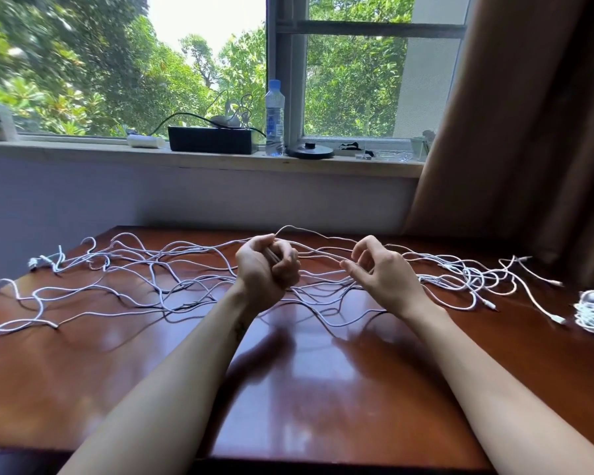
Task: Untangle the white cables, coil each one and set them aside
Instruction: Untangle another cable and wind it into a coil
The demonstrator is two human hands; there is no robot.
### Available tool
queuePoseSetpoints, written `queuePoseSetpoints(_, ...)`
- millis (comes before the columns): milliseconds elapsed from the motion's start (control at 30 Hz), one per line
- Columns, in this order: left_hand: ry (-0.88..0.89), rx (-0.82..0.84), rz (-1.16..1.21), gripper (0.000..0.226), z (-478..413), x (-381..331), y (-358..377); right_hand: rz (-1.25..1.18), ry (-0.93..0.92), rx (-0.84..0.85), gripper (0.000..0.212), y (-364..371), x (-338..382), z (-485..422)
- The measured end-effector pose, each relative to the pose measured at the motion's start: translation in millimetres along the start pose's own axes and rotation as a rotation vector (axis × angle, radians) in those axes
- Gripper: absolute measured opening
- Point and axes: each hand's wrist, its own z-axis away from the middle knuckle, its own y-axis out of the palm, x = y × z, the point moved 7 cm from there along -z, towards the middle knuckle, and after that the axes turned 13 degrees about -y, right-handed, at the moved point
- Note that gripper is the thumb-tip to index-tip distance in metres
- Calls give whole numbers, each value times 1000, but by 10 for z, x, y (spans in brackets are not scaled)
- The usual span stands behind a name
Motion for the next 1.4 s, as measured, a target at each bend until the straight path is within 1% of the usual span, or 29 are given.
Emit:
queuePoseSetpoints(100,42,58,118,40,51,-46,48,-25,10,-12,26,-4,0,-1)
queuePoseSetpoints(233,62,122,294,34,98,-79,76,-17,-16,26,27,70,26,3)
queuePoseSetpoints(300,64,166,395,31,100,-100,79,-46,-28,67,27,132,46,9)
queuePoseSetpoints(367,61,188,481,35,87,-128,66,-108,-41,126,25,197,78,20)
queuePoseSetpoints(467,56,155,527,48,61,-163,10,-215,-79,198,21,262,164,41)
queuePoseSetpoints(533,65,110,538,49,39,-178,-37,-297,-105,231,22,290,240,56)
queuePoseSetpoints(600,84,29,513,46,15,-193,-94,-365,-122,258,24,322,314,70)
queuePoseSetpoints(667,105,-67,463,42,-13,-202,-152,-408,-115,280,26,356,360,82)
queuePoseSetpoints(800,128,-188,307,44,-49,-207,-220,-461,-121,303,29,377,425,86)
queuePoseSetpoints(900,143,-265,40,45,-87,-172,-215,-493,-132,304,27,387,503,89)
queuePoseSetpoints(967,189,-316,-153,46,-112,-153,-205,-488,-145,288,23,389,548,83)
queuePoseSetpoints(1033,238,-339,-323,44,-118,-136,-180,-487,-145,261,21,368,563,73)
queuePoseSetpoints(1133,304,-340,-519,43,-100,-122,-140,-485,-165,242,23,323,575,61)
queuePoseSetpoints(1233,413,-338,-750,44,-42,-154,-93,-489,-166,298,31,345,561,75)
queuePoseSetpoints(1300,507,-393,-957,47,0,-202,-80,-475,-146,333,36,361,518,81)
queuePoseSetpoints(1333,536,-421,-1008,49,13,-229,-89,-458,-143,340,38,361,493,80)
queuePoseSetpoints(1400,562,-456,-1009,52,19,-279,-129,-403,-152,338,40,356,436,76)
